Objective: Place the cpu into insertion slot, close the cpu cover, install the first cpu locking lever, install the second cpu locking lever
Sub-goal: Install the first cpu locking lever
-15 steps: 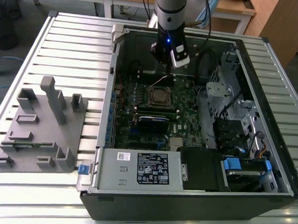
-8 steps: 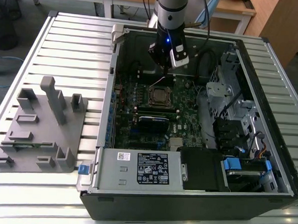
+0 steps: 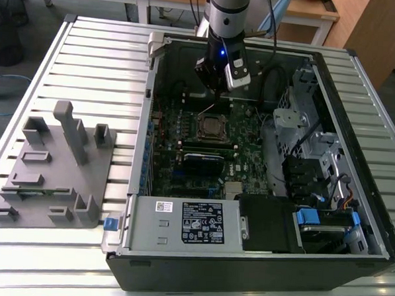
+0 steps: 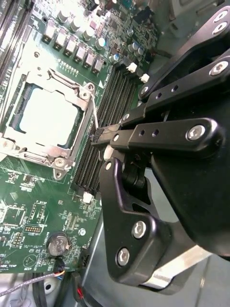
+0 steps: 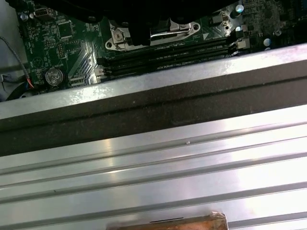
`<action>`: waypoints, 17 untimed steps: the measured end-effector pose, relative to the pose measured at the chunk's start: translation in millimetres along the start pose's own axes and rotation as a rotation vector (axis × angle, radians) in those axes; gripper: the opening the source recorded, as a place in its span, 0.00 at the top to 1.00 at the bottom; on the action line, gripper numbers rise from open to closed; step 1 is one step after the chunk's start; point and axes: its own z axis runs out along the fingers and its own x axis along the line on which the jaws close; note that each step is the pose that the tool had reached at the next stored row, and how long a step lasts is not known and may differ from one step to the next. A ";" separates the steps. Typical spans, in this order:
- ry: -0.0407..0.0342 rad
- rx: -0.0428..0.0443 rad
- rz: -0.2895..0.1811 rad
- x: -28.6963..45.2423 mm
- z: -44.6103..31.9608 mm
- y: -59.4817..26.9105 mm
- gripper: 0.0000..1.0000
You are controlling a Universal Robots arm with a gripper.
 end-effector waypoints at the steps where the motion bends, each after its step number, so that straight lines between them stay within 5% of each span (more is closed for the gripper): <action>1: 0.0000 0.0000 0.000 0.0 0.0 0.0 0.89; 17: 0.0168 -0.0089 -0.135 0.1 1.8 -0.2 0.89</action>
